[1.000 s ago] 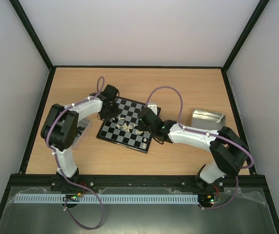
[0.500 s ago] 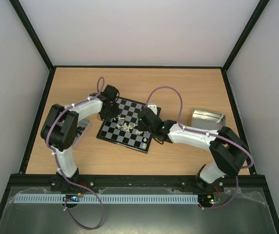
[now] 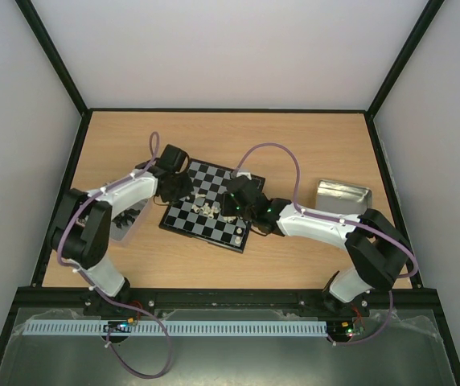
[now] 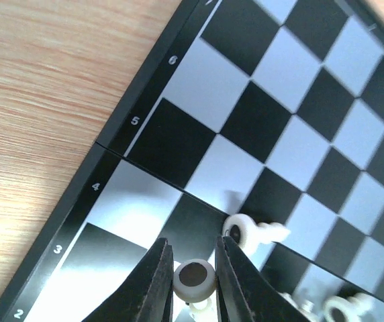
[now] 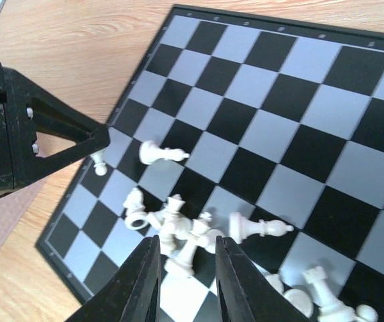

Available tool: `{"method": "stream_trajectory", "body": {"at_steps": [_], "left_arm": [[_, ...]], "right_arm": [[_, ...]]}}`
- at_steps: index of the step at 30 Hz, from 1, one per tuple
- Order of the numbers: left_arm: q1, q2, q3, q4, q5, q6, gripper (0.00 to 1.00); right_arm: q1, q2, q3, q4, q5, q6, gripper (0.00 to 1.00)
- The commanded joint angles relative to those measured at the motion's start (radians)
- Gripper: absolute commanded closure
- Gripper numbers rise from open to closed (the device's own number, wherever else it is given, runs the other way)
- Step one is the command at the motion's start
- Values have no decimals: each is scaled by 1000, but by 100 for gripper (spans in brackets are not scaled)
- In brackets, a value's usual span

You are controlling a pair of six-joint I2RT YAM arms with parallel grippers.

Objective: Set up the chess pieces on the board
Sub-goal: Pick up the chess piece from the chessboard, then place the chess piece on the chessboard.

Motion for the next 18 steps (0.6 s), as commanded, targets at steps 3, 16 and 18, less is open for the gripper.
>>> {"method": "stream_trajectory", "body": {"at_steps": [3,16,18], "left_arm": [[-4,-115,-40,55,79,-72,82],[-4,-295,-162,265,428,-326,82],[-4,-313,-179,296,455,-359,82]], "right_arm": [[-4,-11,-30,117,-111,21,77],[-5,-81,-141,368,-231,98,64],[-5,-99,-156,386,-223,108,60]]}}
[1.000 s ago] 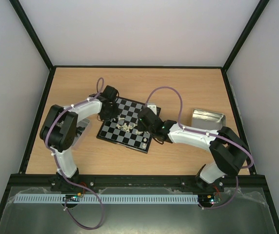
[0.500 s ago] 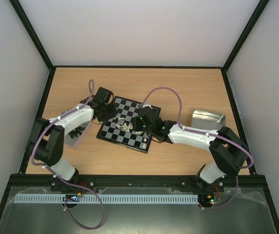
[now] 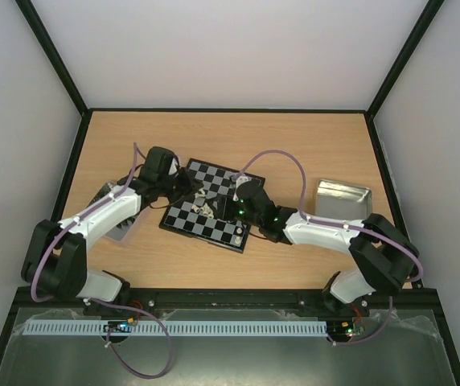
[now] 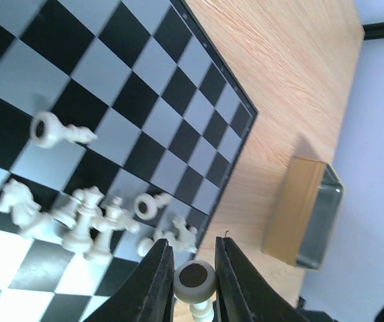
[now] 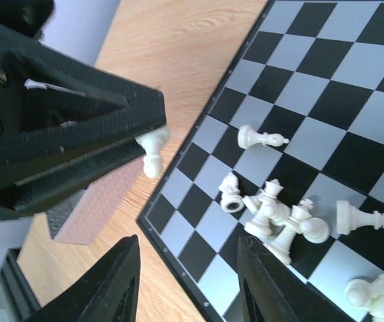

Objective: Set up the chess pieces on the board
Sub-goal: Place the chess piece on the chessboard.

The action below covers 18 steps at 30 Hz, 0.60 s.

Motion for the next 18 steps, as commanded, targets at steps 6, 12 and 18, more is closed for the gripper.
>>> {"method": "stream_trajectory", "body": {"at_steps": [6,12,18], "left_arm": [[-4,-84,-95,191,198,-221,82],[-4,-105,-113,225,224,-272,82],[-4,-121,-130,247,234,-305,83]], "right_arm": [[-3,-70,-33,138,-2,41,58],[-3,-64,-25,173,6,53,64],[-2,-65,-25,179,44,58,69]]}}
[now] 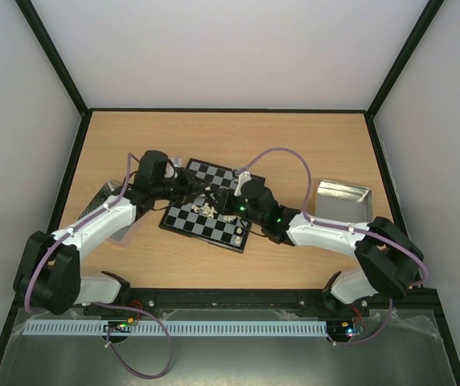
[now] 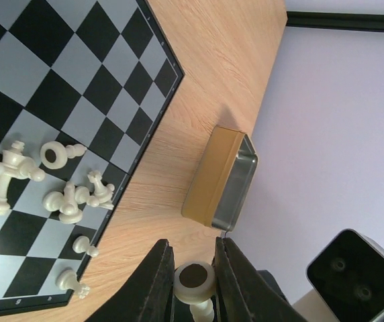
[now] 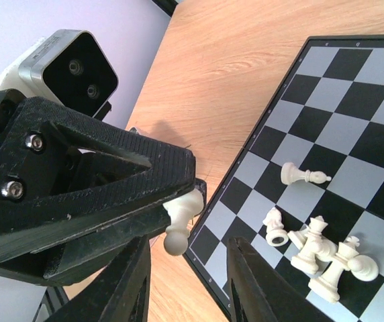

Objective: Set up the chess pieces on the board
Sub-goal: Place the chess piece on the chessboard.

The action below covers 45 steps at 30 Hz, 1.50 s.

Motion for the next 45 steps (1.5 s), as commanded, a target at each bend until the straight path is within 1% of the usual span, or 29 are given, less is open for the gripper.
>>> {"method": "stream_trajectory", "body": {"at_steps": [1,11,16,18,22,25,27,28,32,34,37,39,41,45], "left_arm": [[-5,-28,-24,38,35,-47,83],[-10,-31,-41,66,41,-77,83],[-12,-33,-47,79,44,-91,83],[-12,-33,-51,83,46,-94,83],[-13,-36,-55,85,44,-97,82],[-15,-37,-48,67,33,-66,78],[-16,-37,-22,1,-1,-3,69],[-16,-39,-5,-37,-24,32,62],[-7,-55,24,-159,-145,164,53],[3,-65,45,-215,-233,245,49],[27,-90,74,-290,-364,405,46],[48,-113,89,-334,-449,505,45],[72,-137,103,-366,-502,598,44],[96,-198,133,-396,-560,766,43]], "right_arm": [[-2,-19,-1,48,51,3,71],[-2,8,29,55,64,-18,82],[-3,22,39,59,59,-21,84],[-2,26,42,60,54,-21,86],[-3,24,44,56,53,-16,97],[-2,15,61,12,65,-12,98],[-3,11,87,-61,66,-18,98],[-3,6,95,-100,66,-21,98],[-7,5,153,-327,64,-52,98],[-12,18,200,-473,57,-86,98],[-14,48,274,-709,52,-153,98],[-13,70,315,-821,51,-190,98],[-14,98,367,-926,55,-224,98],[-13,171,467,-1099,48,-262,98]]}}
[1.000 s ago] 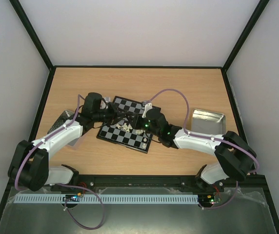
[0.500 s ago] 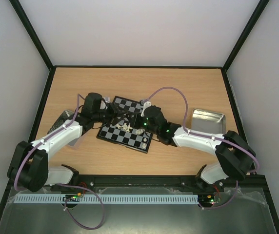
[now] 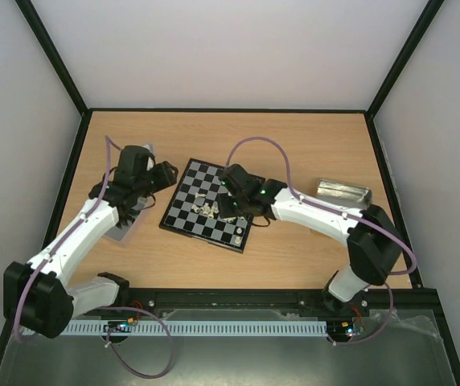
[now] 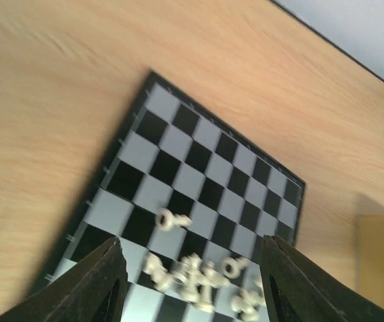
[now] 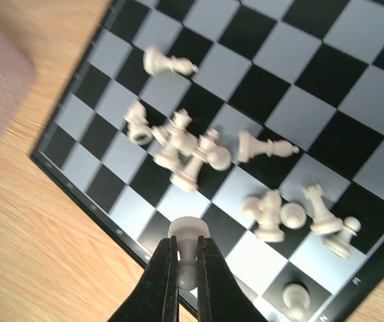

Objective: Set up the chess pieces on the board
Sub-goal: Place the chess piece on the chessboard.

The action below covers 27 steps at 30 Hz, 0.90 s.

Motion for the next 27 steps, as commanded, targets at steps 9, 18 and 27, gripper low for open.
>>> {"method": "stream_trajectory", "body": {"at_steps": [9,18,27], "left_arm": [[19,-199,-2,-35,-212,367,42],[19,-258,-31,-35,-245,350,39],[18,-255,-40,-32,-241,344,38]], "right_arm": [[19,207,237,-492,-19,-109,98],[23,315,303,-561,-37,-129,98],[23,344,284,-534,-41,-136,94]]}}
